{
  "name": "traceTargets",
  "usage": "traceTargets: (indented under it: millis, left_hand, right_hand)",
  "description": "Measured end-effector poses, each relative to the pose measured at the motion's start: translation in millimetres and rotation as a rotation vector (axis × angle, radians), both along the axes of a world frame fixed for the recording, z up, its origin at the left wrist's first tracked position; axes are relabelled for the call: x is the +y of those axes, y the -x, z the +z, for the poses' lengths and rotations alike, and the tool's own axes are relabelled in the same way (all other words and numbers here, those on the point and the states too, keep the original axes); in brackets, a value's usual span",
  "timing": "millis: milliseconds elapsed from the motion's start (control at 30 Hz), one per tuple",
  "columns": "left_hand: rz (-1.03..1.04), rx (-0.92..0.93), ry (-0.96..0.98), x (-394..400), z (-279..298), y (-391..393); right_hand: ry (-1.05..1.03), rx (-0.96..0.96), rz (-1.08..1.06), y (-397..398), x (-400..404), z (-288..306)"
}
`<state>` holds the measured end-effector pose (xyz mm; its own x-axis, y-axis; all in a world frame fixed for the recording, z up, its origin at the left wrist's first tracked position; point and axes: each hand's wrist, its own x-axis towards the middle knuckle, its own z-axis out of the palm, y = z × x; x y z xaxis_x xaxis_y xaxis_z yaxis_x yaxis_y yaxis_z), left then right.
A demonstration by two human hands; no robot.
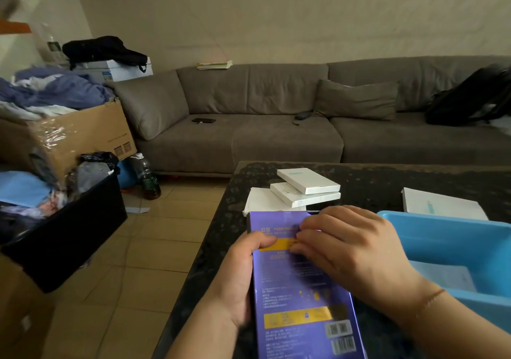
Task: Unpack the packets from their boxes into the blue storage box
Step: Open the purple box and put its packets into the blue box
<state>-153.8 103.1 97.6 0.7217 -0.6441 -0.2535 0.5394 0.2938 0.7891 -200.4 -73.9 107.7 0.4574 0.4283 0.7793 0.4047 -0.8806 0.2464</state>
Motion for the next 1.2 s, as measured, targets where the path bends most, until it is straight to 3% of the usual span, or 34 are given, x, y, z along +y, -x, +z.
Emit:
traceTargets:
  millis: [667,933,1200]
  left_hand:
    - [-0.014,0.032,0.078,9,3,1]
    - [-0.015,0.074,0.071,10,3,0]
    - [-0.031,0.019,0.074,8,11,8]
  right_hand:
    - [0.065,-0.012,-0.024,-5,15,-7]
    - [-0.247,0.172,0.032,0,19,-14]
    - [-0.076,0.045,-0.026,-2,27,-15]
